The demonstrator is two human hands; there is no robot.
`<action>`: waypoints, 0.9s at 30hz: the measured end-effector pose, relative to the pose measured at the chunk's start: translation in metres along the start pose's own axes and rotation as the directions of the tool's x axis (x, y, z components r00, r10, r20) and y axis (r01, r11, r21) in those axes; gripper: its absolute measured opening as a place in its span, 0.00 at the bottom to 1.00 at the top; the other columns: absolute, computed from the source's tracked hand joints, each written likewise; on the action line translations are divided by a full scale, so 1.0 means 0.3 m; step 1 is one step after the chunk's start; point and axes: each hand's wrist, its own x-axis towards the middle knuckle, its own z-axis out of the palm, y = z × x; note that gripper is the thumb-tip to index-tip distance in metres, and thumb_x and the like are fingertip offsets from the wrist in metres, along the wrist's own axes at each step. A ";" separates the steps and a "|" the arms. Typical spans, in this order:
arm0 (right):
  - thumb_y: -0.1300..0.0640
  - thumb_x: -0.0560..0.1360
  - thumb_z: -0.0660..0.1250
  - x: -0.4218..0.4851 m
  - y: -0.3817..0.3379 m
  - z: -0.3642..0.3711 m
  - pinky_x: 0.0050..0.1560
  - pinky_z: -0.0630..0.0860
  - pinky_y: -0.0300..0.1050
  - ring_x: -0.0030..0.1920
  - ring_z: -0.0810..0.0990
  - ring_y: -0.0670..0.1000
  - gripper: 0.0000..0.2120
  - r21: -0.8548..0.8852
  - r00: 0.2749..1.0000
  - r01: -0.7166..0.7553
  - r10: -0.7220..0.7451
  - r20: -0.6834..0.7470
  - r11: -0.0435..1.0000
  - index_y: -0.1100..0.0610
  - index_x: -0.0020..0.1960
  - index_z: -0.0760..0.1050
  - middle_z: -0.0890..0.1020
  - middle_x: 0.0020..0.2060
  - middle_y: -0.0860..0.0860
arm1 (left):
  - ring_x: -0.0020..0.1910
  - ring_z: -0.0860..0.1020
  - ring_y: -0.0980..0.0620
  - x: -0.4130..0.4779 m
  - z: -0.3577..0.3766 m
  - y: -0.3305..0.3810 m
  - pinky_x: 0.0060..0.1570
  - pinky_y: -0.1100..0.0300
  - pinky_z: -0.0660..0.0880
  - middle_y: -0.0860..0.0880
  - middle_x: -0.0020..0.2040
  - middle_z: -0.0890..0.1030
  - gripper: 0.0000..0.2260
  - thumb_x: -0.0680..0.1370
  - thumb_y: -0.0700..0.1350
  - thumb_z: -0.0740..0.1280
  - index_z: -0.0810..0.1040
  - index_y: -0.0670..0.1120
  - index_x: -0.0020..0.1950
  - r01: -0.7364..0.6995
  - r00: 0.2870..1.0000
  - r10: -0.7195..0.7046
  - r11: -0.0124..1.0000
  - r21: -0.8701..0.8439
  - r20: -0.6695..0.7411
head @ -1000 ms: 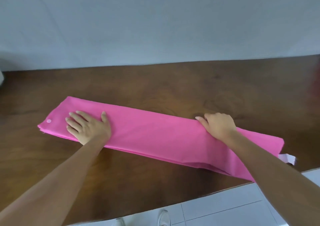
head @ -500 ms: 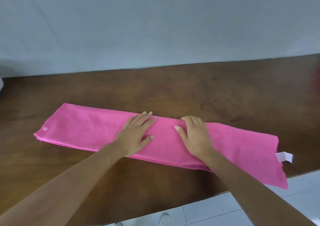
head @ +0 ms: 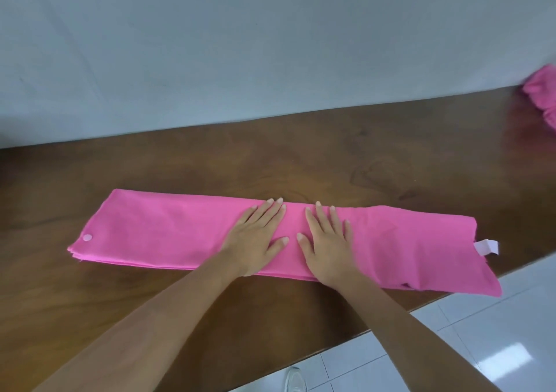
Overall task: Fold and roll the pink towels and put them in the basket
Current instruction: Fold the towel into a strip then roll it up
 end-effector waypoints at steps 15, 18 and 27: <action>0.21 0.66 0.27 0.059 -0.260 0.040 0.72 0.40 0.77 0.79 0.36 0.68 0.46 -0.171 0.963 -0.247 0.262 0.068 0.954 0.41 0.79 0.30 0.36 0.81 0.56 | 0.81 0.37 0.55 -0.276 -0.076 -0.466 0.80 0.52 0.39 0.53 0.83 0.37 0.38 0.81 0.69 0.41 0.36 0.47 0.82 0.349 0.937 -0.349 0.937 -0.011 -0.027; 0.21 0.66 0.27 0.073 -0.304 0.046 0.73 0.40 0.77 0.79 0.36 0.67 0.46 -0.182 0.966 -0.233 0.249 0.069 0.955 0.41 0.79 0.30 0.36 0.81 0.55 | 0.81 0.38 0.56 -0.361 -0.103 -0.604 0.80 0.53 0.39 0.53 0.83 0.37 0.38 0.80 0.69 0.41 0.37 0.48 0.83 0.412 0.910 -0.413 0.911 -0.018 -0.041; 0.23 0.69 0.28 0.129 -0.500 0.087 0.74 0.40 0.75 0.80 0.34 0.62 0.45 -0.199 0.986 -0.141 0.156 0.065 0.970 0.43 0.80 0.31 0.36 0.81 0.54 | 0.82 0.42 0.45 -0.586 -0.167 -0.896 0.79 0.42 0.44 0.46 0.84 0.42 0.39 0.75 0.74 0.34 0.39 0.57 0.83 0.660 0.751 -0.657 0.749 0.065 -0.062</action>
